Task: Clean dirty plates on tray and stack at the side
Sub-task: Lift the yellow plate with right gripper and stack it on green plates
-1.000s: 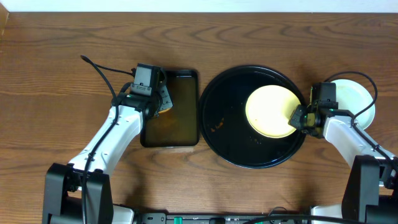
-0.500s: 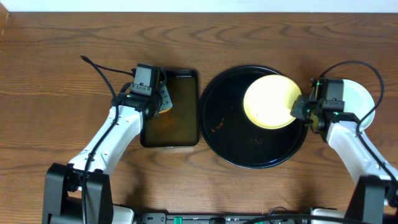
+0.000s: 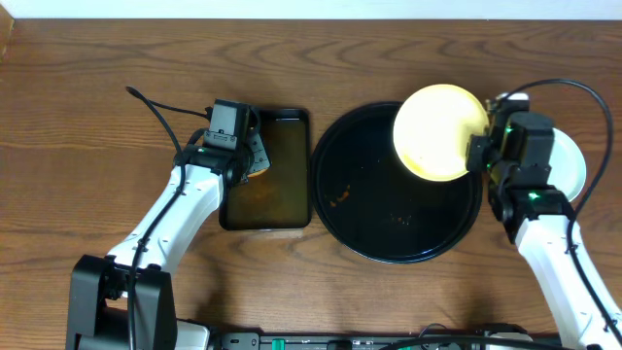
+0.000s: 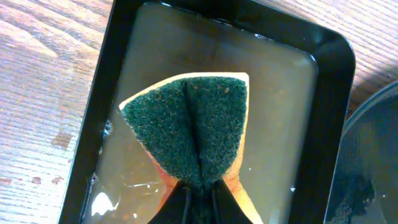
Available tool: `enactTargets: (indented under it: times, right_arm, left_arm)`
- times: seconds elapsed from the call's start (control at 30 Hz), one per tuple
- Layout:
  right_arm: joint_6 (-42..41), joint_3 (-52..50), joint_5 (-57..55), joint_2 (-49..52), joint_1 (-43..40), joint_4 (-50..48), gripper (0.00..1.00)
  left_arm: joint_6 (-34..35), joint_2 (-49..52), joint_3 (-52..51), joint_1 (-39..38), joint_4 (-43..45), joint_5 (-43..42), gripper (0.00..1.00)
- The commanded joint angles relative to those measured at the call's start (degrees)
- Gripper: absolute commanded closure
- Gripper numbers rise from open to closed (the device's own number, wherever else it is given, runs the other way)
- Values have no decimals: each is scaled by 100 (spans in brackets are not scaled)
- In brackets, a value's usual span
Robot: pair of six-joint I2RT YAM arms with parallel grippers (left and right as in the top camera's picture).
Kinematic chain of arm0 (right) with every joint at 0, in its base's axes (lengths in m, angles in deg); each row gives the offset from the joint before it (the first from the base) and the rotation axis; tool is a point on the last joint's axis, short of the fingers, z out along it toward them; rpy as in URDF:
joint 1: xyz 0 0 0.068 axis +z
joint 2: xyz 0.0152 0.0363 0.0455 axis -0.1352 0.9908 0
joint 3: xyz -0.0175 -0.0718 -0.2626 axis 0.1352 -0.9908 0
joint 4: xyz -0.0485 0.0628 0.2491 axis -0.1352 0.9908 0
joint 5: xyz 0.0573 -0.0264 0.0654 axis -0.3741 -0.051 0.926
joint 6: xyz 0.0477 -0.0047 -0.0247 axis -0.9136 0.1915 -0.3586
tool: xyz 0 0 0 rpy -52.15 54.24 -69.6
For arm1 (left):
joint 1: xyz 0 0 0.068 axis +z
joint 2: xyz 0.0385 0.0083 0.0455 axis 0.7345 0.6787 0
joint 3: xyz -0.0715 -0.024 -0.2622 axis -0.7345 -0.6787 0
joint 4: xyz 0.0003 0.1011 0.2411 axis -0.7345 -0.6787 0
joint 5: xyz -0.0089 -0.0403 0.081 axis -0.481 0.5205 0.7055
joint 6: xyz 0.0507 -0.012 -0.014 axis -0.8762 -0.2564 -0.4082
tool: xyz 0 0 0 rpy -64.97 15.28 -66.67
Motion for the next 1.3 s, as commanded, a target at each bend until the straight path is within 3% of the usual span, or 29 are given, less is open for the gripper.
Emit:
enactTargets:
  times: [0.0, 0.23, 0.37, 0.47, 0.7, 0.93, 1.0, 1.1, 1.27]
  right_arm:
    - [776, 9, -772, -256, 680, -136, 99]
    - [1311, 9, -3115, -286, 1766, -264, 99]
    - [1102, 9, -2590, -284, 1792, -315, 99]
    - [852, 9, -3230, -284, 1742, -286, 99]
    - [264, 9, -2765, -284, 1663, -39, 99]
    - [457, 7, -3206, -247, 1644, 17, 99]
    - [44, 7, -3383, -245, 1572, 2, 99]
    - [-302, 9, -2483, -225, 1384, 28, 99]
    - [-1648, 9, -2262, -223, 417, 520, 99]
  left_arm:
    - [-116, -11, -7, 24, 20, 72, 92]
    - [-116, -11, -7, 24, 33, 70, 92]
    - [-116, -11, -7, 24, 46, 70, 91]
    - [-116, -11, -7, 24, 68, 70, 92]
    - [-116, -11, -7, 24, 50, 70, 92]
    - [-116, -11, -7, 24, 46, 70, 92]
    - [-114, -11, -7, 24, 46, 68, 92]
    - [-116, -11, -7, 24, 57, 70, 92]
    - [-116, -11, -7, 24, 48, 70, 92]
